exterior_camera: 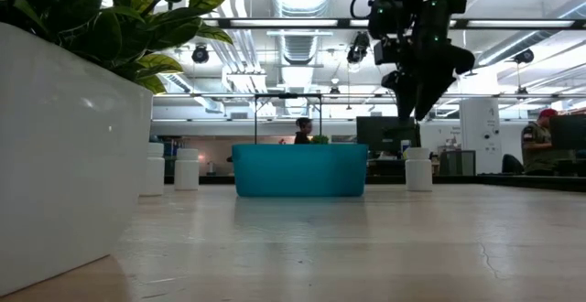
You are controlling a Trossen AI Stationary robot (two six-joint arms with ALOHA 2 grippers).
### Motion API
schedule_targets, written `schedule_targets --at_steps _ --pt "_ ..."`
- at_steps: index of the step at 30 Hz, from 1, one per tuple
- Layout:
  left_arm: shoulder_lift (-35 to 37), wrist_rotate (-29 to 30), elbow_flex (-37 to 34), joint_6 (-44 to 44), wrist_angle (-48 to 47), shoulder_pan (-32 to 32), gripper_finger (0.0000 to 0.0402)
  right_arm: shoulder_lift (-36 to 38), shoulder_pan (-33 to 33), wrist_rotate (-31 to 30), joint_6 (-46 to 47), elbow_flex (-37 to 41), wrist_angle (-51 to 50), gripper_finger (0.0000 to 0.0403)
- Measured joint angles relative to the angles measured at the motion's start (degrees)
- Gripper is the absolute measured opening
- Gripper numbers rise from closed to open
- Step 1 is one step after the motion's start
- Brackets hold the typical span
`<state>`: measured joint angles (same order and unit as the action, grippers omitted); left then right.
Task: Pick and place pill bottles into a basket
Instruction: Put the white medicine bottle into the blue bin
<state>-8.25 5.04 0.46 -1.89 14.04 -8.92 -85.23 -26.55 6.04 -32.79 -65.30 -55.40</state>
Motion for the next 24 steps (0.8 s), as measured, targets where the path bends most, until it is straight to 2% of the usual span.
schedule_targets --at_steps 15,24 --pt "0.06 -0.02 0.01 0.0 0.03 0.01 0.0 -3.45 -0.29 -0.01 -1.72 4.73 3.34 0.0245" --pt "0.06 -0.02 0.0 0.0 0.03 -0.01 0.0 -3.78 -2.99 -0.04 -2.37 5.14 5.21 0.0244"
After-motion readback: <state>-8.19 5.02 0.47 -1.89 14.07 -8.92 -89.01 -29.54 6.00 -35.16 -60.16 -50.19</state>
